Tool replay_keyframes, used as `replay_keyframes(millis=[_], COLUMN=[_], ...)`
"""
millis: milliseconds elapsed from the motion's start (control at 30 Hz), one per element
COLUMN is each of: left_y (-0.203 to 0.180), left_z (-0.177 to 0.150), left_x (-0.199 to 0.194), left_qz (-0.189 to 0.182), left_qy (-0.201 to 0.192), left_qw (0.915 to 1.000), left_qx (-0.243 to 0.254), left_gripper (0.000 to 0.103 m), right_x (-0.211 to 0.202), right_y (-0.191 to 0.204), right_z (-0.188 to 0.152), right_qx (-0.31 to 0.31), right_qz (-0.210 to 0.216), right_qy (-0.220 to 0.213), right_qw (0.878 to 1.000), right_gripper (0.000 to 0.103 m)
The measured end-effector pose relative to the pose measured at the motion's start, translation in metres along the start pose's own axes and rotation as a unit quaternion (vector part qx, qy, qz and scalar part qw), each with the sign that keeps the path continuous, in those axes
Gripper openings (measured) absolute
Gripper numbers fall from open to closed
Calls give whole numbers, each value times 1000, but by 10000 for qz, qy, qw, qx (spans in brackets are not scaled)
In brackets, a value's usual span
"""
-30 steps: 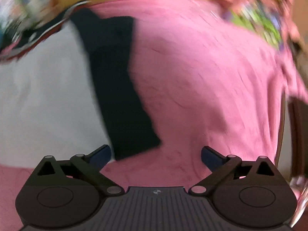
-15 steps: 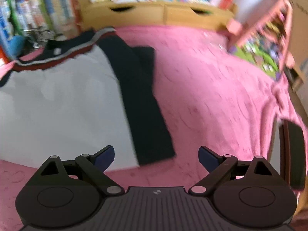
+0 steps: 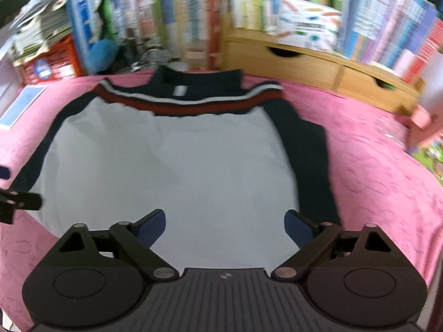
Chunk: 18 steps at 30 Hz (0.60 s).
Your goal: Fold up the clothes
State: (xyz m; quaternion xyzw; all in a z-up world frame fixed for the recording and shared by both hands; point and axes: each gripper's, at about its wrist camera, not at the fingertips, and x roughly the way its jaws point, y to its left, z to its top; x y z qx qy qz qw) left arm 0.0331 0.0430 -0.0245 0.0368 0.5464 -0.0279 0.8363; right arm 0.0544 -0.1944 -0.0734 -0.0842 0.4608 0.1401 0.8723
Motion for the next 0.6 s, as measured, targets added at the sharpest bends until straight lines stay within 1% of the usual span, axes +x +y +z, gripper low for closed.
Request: replay_keyframes(millis=[33,67,100,133,167,200,300,333,400,467,600], left_y=[-2,-6,-8,-11,-14,-17,-27,-28,-31,-29,-13], left_z=[2,3,5,7,10,14,32,40,57,76,109], left_x=[1,1,3,5,6,8,16,21,31,47,78], left_qz=[-151,-382,-627,-864,-977,-1005,-806,-755,-648,-489,-155], left_qy=[10,27,48,49,12,-46,-255,-331,-475,-506,-540], left_qw=[9999,9992,9979,9960,9948,9941,9934,9932,9927,9938,9967], left_qx=[60,119,168,215,284,399,769,817,902,867,590], left_gripper=[71,54,49,48,48,48,47,47,47,47,47], right_x=[5,10,14,17,21,24,33,37,49,61,85], right_y=[7,14,19,23,27,30,28,26,16,6,-15], right_z=[1,3,4,7,10,13,31,38,44,50,62], right_qx=[-84,-168,-255,-318,-380,-439,-321,-277,-181,-85,107], right_qz=[51,102,128,141,154,167,157,153,152,151,150], right_qy=[26,53,73,62,52,39,-190,-273,-261,-248,-223], right_qw=[9999,9998,9996,9994,9991,9989,9992,9991,9994,9995,9996], right_gripper=[81,77,71,68,67,62,58,58,58,58,58])
